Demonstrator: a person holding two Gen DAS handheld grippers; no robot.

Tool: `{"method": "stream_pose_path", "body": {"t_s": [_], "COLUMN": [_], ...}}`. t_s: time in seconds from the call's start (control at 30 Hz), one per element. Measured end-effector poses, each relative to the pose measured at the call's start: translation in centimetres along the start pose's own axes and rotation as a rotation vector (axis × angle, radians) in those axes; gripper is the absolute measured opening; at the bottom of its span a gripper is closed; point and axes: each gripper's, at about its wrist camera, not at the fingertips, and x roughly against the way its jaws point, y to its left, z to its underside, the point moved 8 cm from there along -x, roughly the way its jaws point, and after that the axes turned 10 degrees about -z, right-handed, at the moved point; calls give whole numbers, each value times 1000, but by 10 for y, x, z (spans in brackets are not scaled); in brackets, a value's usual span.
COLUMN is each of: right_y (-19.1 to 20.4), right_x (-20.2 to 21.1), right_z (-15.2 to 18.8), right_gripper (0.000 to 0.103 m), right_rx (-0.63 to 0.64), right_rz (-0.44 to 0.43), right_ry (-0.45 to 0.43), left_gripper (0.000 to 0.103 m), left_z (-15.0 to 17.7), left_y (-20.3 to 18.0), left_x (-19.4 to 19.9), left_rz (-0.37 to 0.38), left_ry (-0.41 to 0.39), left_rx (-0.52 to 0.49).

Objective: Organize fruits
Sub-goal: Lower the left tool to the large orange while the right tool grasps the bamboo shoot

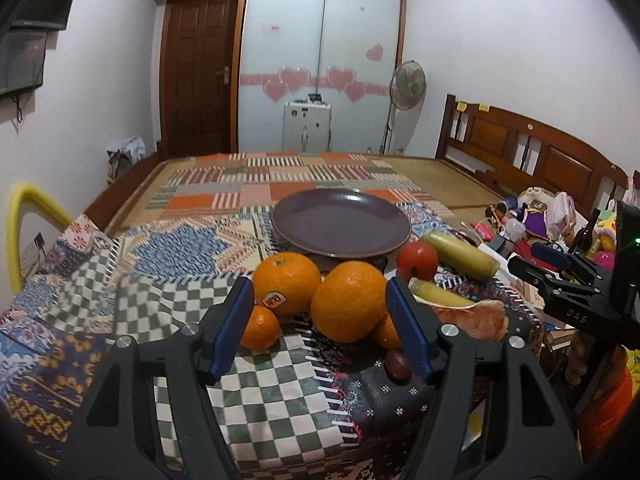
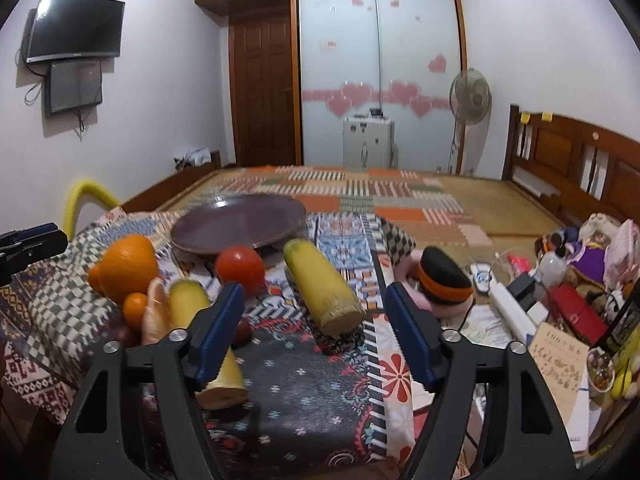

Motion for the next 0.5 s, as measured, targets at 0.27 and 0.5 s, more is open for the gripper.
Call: {"method": "stream_pose_path", "body": {"t_s": [0.27,0.5], "right_y": [-11,-15], "right_x": [-40,-55], "right_z": [2,10], "right_gripper": [54,45], "right_rx": [-13,-25], "right_rz": [-39,-85], "right_ry": [77,144], "left_gripper": [68,68], "left_z": [9,12], "left_y": [-22,-30], "left_x": [-31,-50], "left_rz": [40,55], "left_ry": [64,93], "left_rx": [-27,-27]}}
